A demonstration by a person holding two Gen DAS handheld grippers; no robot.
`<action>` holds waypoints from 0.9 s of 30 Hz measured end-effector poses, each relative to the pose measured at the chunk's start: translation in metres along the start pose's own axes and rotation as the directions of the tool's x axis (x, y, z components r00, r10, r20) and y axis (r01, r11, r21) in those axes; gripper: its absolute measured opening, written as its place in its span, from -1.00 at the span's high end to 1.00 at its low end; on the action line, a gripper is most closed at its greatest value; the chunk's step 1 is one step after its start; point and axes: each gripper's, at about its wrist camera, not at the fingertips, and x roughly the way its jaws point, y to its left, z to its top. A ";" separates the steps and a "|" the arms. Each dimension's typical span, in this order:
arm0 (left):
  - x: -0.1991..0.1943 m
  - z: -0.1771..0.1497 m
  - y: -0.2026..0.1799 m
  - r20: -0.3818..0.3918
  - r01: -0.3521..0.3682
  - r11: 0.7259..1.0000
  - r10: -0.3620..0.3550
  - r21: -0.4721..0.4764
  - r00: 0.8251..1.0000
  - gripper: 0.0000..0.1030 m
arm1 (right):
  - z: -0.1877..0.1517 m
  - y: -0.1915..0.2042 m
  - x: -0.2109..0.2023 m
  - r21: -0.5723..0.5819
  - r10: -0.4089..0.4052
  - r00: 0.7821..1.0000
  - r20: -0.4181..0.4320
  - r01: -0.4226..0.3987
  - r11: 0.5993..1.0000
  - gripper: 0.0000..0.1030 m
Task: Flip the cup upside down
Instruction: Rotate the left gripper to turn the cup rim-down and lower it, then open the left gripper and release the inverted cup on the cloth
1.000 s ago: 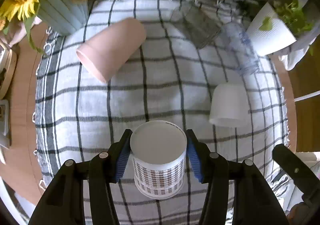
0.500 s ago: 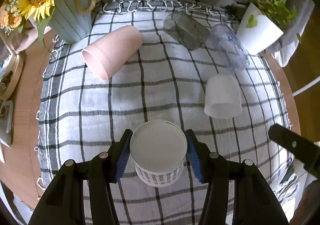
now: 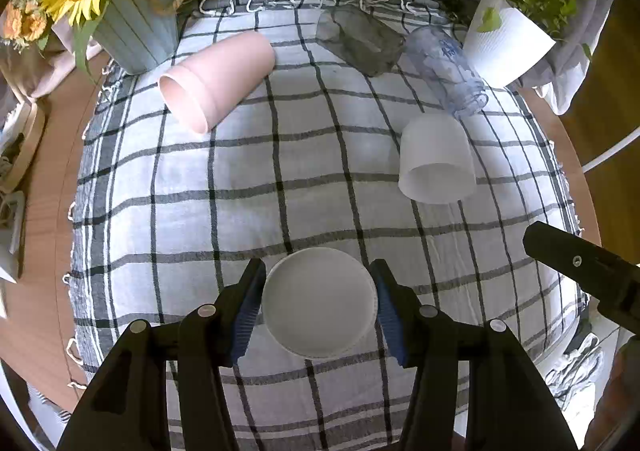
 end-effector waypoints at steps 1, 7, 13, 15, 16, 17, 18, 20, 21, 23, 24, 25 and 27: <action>0.000 0.000 0.001 -0.001 0.002 1.000 -0.002 -0.004 1.000 -0.03 | 0.000 0.001 0.000 -0.003 -0.004 1.000 0.000 0.004 1.000 -0.56; 0.002 0.001 0.002 -0.012 0.017 1.000 -0.018 -0.013 1.000 -0.04 | -0.001 0.003 0.000 -0.011 -0.010 1.000 -0.001 0.010 1.000 -0.56; 0.004 0.000 0.004 -0.030 0.028 0.999 -0.029 -0.029 0.999 -0.22 | -0.001 0.004 -0.002 -0.024 -0.025 1.000 -0.002 0.025 0.999 -0.56; 0.002 -0.001 0.003 -0.020 0.023 0.999 -0.023 -0.023 1.000 -0.44 | -0.002 0.006 -0.005 -0.032 -0.035 0.999 0.005 0.035 0.999 -0.56; 0.000 -0.001 0.003 -0.009 0.024 0.999 -0.024 -0.023 1.000 -0.45 | -0.002 0.007 -0.006 -0.035 -0.038 0.999 0.007 0.039 0.999 -0.62; -0.003 -0.001 0.004 0.002 0.023 0.999 -0.023 -0.024 1.000 -0.45 | -0.003 0.008 -0.008 -0.038 -0.042 0.999 0.009 0.042 0.998 -0.65; -0.006 -0.001 0.004 0.010 0.020 0.999 -0.020 -0.025 1.000 -0.50 | -0.003 0.008 -0.010 -0.041 -0.045 0.999 0.014 0.045 0.998 -0.67; -0.012 0.000 0.004 0.031 0.013 1.000 -0.012 -0.028 0.999 -0.54 | -0.003 0.009 -0.015 -0.044 -0.047 0.998 0.029 0.049 0.998 -0.67; -0.015 0.000 0.005 0.041 0.006 0.999 -0.005 -0.031 0.999 -0.54 | -0.004 0.010 -0.018 -0.045 -0.048 0.998 0.034 0.050 0.998 -0.68; -0.023 -0.001 0.007 0.060 -0.008 0.999 0.010 -0.038 0.998 -0.54 | -0.005 0.011 -0.023 -0.046 -0.048 0.998 0.043 0.050 0.998 -0.68; -0.028 -0.002 0.007 0.072 -0.013 0.999 0.016 -0.041 0.997 -0.55 | -0.006 0.011 -0.028 -0.046 -0.043 0.998 0.053 0.046 0.998 -0.68; -0.033 -0.003 0.008 0.085 -0.018 0.999 0.021 -0.045 0.996 -0.58 | -0.007 0.011 -0.031 -0.046 -0.043 0.997 0.061 0.045 0.998 -0.69; -0.045 -0.007 0.009 0.118 -0.037 0.998 0.043 -0.052 0.992 -0.81 | -0.011 0.012 -0.042 -0.050 -0.036 0.996 0.086 0.040 0.998 -0.70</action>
